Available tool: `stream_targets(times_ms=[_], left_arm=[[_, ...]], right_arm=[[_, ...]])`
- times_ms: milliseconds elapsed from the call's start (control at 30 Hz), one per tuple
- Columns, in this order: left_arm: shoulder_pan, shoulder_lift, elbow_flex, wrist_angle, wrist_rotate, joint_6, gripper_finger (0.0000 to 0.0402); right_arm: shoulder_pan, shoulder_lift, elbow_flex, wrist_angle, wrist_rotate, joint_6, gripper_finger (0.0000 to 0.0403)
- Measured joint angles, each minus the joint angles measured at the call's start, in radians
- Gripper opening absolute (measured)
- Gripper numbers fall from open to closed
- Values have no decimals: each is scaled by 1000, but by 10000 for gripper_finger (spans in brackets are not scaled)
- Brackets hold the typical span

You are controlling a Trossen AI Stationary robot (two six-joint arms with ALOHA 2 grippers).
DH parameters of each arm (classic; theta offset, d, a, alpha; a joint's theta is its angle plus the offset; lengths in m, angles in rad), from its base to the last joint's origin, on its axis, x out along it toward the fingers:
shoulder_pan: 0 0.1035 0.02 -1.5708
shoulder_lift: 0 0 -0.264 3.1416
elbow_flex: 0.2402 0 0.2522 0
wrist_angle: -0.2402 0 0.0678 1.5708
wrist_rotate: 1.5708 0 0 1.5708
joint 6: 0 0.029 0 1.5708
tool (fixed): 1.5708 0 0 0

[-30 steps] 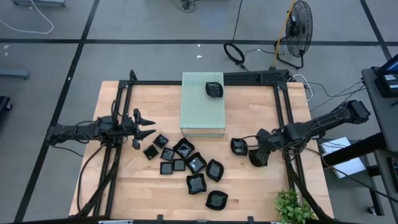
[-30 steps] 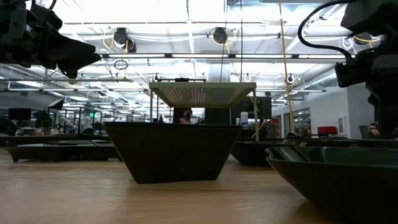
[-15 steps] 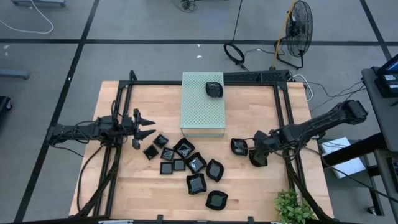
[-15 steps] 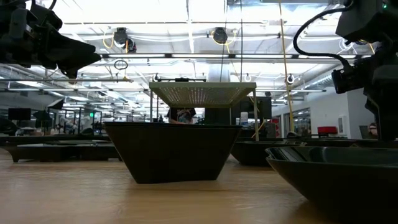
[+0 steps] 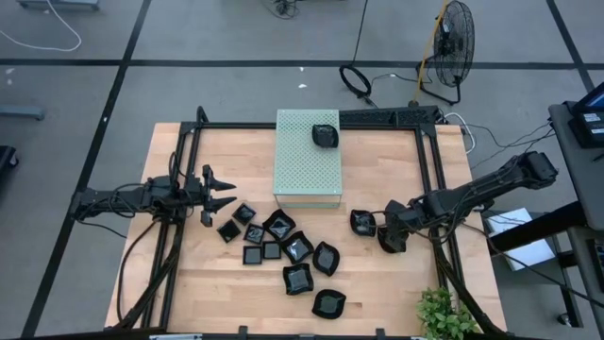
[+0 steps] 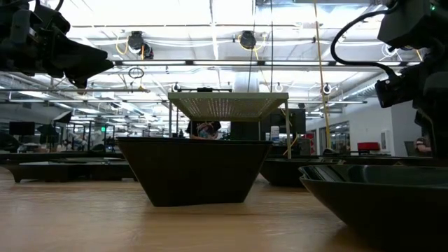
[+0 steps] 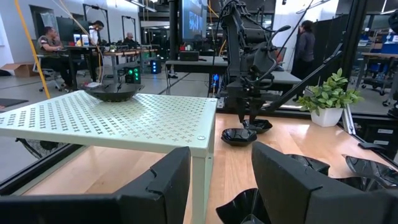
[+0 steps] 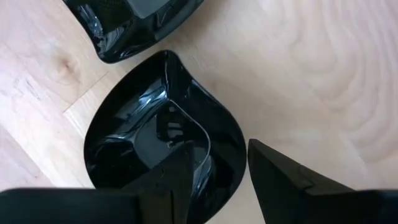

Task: Pick & Place Mini shaped plates
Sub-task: Stack the black leaf-shaped plate on top of the other leaf-shaped plate on the shelf

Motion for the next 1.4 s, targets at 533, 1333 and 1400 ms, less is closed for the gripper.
stream_targets(times_ms=[533, 1333, 1400], left_arm=[[0, 0, 0, 0, 0, 0, 175], [0, 0, 0, 0, 0, 0, 175], [0, 0, 0, 0, 0, 0, 175]], right_arm=[[0, -3, -71, 60, -23, -4, 69], [-1, -236, -74, 160, -14, -113, 1], [-2, -258, -74, 221, 18, -159, 1]])
